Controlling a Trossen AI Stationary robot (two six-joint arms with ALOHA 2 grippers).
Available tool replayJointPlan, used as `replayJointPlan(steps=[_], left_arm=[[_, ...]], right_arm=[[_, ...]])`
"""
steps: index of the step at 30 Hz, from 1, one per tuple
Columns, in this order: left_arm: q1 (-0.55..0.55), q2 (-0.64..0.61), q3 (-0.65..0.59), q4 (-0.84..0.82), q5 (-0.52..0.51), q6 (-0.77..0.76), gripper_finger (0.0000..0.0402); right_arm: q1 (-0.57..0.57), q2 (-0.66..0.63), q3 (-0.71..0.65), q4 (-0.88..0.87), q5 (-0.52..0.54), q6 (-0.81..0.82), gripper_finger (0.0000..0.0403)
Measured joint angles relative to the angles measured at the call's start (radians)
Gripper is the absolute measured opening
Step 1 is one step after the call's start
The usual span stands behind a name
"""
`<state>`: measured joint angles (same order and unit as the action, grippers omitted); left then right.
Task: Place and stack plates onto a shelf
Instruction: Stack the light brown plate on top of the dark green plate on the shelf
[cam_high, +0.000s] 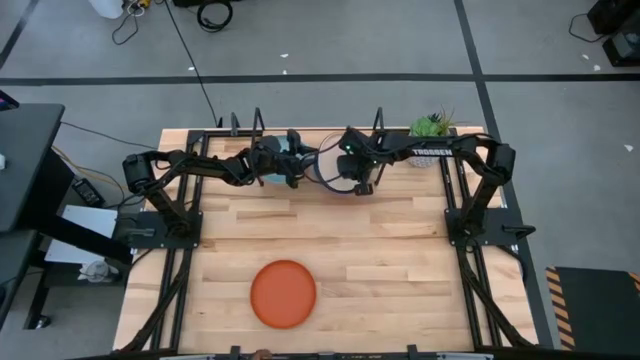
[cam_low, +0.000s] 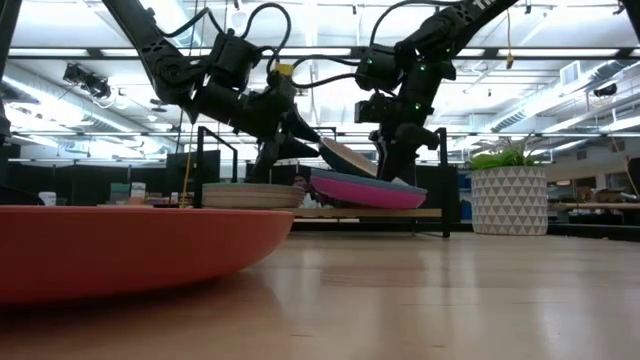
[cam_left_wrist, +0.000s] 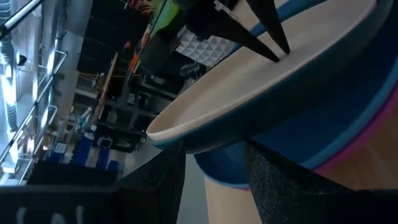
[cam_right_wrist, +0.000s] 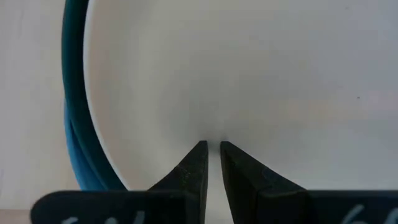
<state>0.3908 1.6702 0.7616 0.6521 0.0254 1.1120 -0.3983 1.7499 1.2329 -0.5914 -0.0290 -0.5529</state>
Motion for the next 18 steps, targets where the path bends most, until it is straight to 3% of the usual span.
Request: replayJointPlan(steps=[11, 18], left_arm=[[-0.010, 0.007, 0.001, -0.017, 0.062, 0.084, 0.0170], [-0.014, 0.029, 0.003, -0.009, 0.052, 0.105, 0.0222]], right_arm=[[-0.034, -0.049, 0.004, 0.038, -0.167, 0.028, 0.0054], [-0.084, 0.000, 0.003, 0.075, -0.144, 0.037, 0.0054]])
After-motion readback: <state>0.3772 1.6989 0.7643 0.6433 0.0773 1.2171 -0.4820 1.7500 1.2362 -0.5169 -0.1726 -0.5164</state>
